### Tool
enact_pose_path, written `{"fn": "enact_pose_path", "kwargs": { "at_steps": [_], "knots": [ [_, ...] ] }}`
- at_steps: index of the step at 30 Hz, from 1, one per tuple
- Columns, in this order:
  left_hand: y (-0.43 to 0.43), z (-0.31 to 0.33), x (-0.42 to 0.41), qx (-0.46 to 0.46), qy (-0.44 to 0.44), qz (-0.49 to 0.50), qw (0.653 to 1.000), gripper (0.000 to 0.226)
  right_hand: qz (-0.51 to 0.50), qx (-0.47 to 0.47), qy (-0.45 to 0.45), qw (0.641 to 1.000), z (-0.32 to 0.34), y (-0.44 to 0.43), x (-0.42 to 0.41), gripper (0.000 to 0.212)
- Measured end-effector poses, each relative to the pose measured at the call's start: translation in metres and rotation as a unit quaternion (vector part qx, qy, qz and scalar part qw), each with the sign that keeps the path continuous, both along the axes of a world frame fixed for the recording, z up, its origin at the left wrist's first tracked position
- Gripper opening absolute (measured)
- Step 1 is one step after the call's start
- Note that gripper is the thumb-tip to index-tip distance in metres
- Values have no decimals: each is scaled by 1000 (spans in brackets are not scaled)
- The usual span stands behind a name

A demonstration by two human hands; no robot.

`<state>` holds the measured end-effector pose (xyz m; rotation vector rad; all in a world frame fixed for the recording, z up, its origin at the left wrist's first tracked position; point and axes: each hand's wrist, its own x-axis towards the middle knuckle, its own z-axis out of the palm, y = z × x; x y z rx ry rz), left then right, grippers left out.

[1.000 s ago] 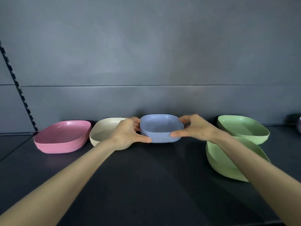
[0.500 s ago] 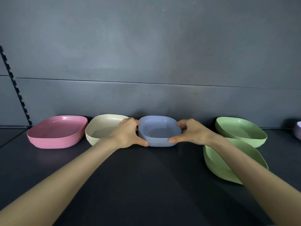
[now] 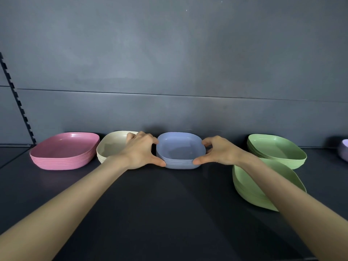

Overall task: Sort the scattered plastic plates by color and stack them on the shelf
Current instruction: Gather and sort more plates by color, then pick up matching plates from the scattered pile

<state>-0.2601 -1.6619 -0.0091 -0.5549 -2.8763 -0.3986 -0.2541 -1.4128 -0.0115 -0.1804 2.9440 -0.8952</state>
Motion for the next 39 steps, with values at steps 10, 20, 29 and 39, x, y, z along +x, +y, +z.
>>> {"fn": "enact_pose_path", "kwargs": {
  "at_steps": [10,20,29,39],
  "knots": [
    [-5,6,2,-2,-13,-20,1000,71,-13,37,1,999,11,-7,16,99],
    [33,63,11,-67,48,-121,989,54,-66,137,111,982,63,25,60,71],
    [130,123,56,-75,162,-207,962,61,-152,197,192,949,128,120,128,62],
    [294,126,148,-50,184,-256,948,64,-194,238,195,931,140,267,240,58]
  ]
}}
